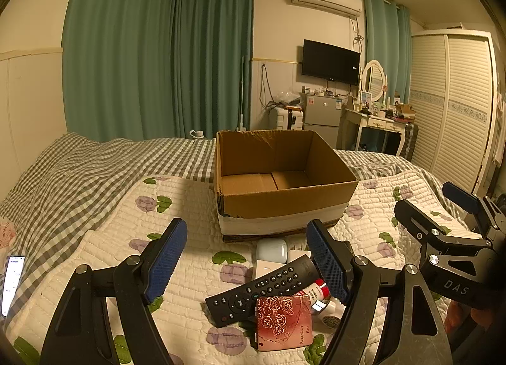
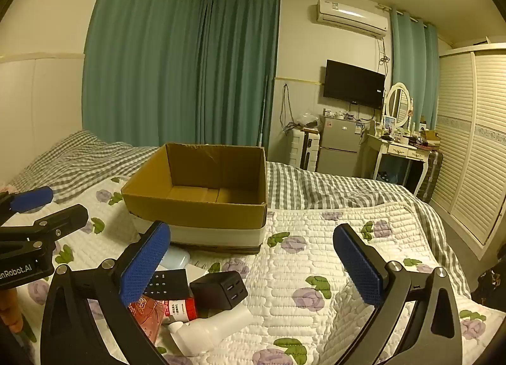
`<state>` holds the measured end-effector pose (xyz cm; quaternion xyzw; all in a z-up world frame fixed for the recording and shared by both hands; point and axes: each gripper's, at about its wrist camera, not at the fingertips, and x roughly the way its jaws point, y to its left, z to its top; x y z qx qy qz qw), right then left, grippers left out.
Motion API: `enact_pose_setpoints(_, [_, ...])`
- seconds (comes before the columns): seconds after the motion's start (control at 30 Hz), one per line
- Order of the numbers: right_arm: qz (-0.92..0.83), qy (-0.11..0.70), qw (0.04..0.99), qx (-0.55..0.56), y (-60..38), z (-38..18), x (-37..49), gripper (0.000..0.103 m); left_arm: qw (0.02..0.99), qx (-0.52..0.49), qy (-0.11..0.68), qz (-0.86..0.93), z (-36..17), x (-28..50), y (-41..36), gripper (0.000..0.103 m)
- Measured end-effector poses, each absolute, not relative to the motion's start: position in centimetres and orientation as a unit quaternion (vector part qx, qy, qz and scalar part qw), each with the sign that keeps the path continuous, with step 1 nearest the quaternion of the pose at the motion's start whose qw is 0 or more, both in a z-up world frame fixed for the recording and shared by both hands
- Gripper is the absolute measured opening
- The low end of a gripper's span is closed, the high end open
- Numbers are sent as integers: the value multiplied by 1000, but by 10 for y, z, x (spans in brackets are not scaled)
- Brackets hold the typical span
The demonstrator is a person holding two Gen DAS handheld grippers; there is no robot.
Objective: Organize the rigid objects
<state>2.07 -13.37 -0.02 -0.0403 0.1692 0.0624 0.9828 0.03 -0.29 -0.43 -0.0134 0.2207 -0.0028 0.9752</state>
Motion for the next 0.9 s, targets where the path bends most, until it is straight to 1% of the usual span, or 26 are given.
enact_pose_setpoints(0.9, [65,179,981,-44,-131,-4,23,103,975,-14,223,-3,-6,1,-1,81])
